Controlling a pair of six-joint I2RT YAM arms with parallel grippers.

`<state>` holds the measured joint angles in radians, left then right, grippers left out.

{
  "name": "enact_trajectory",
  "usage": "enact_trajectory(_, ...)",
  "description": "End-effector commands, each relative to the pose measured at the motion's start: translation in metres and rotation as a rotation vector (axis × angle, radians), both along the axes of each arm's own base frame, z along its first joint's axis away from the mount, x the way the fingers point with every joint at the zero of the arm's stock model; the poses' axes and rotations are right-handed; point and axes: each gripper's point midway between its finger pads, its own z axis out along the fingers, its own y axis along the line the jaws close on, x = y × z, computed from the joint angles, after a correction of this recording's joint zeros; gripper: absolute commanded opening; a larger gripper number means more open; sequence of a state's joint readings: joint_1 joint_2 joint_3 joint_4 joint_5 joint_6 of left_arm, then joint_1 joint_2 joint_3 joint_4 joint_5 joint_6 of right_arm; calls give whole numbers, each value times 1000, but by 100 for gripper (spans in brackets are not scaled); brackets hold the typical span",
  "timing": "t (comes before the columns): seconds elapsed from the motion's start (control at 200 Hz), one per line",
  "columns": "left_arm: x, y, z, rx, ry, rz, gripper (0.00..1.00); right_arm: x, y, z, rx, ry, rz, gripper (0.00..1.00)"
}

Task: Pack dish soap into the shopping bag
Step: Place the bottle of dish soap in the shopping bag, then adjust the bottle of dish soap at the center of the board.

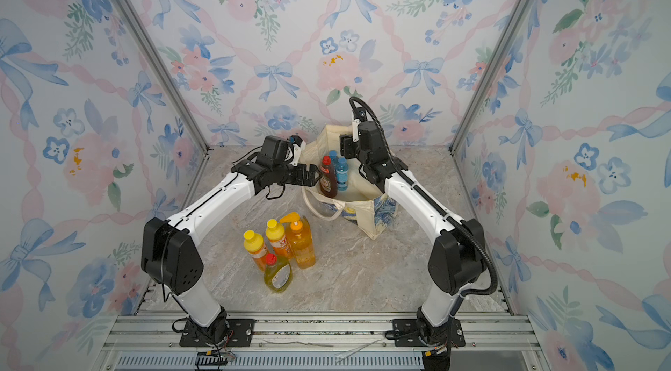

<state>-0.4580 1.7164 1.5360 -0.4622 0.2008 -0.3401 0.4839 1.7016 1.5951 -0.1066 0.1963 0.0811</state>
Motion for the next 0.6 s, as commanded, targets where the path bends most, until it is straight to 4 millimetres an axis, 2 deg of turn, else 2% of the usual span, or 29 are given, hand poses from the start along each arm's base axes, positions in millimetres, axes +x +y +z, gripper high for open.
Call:
enact_trajectory(0.0,0,12,26,-9,-54,43,98,-29,-13,22,24,29,-32,80)
enact_trajectory(0.135,1,13,44,-32,-84,51,98,-57,-19,26,24,52,-33,100)
enact_trajectory(0.165,1,12,48,-39,-89,49,98,-64,-19,28,20,52,-27,97)
enact_trajectory(0.395,-6,16,74,-76,-131,54,98,-122,-19,34,-24,61,34,97)
enact_trajectory(0.59,-9,35,79,-51,-158,140,98,-165,-20,25,-37,98,94,97)
